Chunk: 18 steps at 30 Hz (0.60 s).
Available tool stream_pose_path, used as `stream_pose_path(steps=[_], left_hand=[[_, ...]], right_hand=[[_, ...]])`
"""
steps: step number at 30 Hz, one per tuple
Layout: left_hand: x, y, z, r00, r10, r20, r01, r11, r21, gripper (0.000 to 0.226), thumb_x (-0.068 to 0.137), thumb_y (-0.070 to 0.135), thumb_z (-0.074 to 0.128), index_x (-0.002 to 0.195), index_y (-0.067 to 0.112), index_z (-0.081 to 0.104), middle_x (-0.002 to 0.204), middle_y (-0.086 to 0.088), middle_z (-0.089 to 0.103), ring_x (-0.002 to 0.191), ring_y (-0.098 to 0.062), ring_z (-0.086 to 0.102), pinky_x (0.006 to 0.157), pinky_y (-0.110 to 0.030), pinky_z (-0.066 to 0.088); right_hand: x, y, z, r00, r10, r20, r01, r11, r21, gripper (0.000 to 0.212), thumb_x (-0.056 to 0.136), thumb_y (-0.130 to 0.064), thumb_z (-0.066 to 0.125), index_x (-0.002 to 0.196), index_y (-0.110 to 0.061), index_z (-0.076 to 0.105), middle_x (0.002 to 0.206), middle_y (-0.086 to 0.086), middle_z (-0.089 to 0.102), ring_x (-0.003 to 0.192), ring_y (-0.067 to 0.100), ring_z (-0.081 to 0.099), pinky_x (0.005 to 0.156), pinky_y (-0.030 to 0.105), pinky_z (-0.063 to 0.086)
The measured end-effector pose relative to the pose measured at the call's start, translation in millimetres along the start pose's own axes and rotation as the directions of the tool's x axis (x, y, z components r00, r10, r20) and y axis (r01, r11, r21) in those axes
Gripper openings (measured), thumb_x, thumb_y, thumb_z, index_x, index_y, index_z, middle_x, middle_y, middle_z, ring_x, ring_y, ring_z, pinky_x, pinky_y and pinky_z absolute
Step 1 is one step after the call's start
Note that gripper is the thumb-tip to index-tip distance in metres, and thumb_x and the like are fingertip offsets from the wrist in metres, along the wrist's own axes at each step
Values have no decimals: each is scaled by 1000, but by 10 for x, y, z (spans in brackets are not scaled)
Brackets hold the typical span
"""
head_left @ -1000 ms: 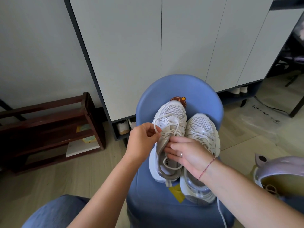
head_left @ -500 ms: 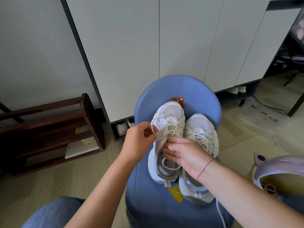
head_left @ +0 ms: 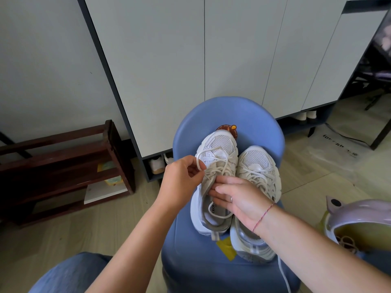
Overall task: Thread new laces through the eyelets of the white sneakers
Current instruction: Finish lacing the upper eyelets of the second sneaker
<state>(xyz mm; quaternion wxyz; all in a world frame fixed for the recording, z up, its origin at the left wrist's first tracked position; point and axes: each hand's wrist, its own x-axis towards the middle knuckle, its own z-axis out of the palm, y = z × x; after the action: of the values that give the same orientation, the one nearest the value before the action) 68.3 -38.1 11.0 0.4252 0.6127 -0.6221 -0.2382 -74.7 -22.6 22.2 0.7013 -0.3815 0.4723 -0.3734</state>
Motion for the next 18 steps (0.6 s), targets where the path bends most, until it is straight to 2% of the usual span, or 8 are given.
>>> stream_pose_path(steps=[3,9,13,18], left_hand=[[11,-32,-1,999,-35,8,35,999,-40,22,81,2,69,74,22,64,65,8,64,57,3,55,59,-6,43],[35,-98,14,992,-128,17,129,979,-155,15,78,3,74,75,16,66,65,10,65,60,1,59,64,-13,49],[37,-105,33,992,-124,18,126,979,-160,13,78,3,73,76,14,66,66,8,66,62,-4,60,67,-19,52],[21,-63,43,997,-71,11,72,988,-137,16,79,2,71,74,16,65,63,10,62,57,0,54,60,-10,44]], right_hand=[[10,3,-6,1000,-2,10,2,1000,-8,36,91,10,40,89,-14,68,118,24,62,98,24,61,100,38,46],[18,7,-19,1000,-3,22,4,1000,-13,35,92,9,40,89,-14,66,120,24,61,112,31,60,92,31,47],[15,14,-19,1000,-10,28,10,1000,-15,35,92,9,40,90,-15,66,108,18,65,99,23,61,93,31,47],[33,29,-10,1000,-10,11,11,1000,-28,35,91,9,42,90,-15,68,114,24,64,100,23,61,97,37,48]])
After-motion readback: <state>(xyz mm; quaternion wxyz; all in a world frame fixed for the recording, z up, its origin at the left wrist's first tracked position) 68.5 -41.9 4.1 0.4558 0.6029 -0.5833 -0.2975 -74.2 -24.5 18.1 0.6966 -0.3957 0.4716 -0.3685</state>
